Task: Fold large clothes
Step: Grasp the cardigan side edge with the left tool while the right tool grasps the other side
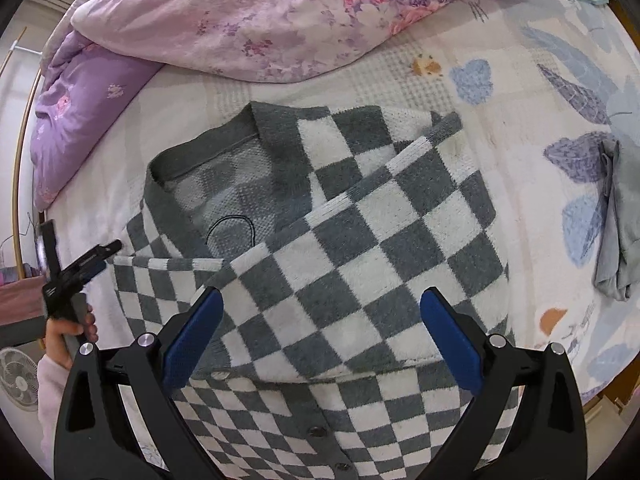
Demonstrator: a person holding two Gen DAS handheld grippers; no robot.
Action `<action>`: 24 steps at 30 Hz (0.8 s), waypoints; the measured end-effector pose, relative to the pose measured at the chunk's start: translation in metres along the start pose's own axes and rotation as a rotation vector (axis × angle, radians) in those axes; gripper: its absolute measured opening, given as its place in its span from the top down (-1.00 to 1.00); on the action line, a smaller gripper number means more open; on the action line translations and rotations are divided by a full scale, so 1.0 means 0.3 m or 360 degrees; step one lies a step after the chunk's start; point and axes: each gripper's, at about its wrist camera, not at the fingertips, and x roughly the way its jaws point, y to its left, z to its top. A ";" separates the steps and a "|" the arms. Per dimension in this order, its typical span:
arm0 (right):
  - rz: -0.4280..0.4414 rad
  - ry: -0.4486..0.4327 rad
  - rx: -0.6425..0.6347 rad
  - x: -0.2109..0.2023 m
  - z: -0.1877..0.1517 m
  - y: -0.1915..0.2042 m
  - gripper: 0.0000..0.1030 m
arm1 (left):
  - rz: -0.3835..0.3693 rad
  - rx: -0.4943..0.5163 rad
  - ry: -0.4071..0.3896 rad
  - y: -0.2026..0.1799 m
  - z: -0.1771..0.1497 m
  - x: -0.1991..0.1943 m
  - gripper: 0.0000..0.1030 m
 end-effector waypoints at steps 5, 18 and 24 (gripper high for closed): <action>-0.0094 -0.0017 -0.0004 0.036 0.082 -0.067 -0.85 | -0.0020 0.0029 -0.0090 0.010 -0.043 -0.002 0.43; -0.0281 0.0140 0.0050 0.323 0.487 -0.283 -0.83 | 0.0003 0.0130 -0.0255 -0.016 -0.122 -0.186 0.51; -0.0374 0.0166 0.0006 0.358 0.459 -0.300 0.47 | 0.0034 0.0137 -0.0248 -0.032 -0.126 -0.209 0.50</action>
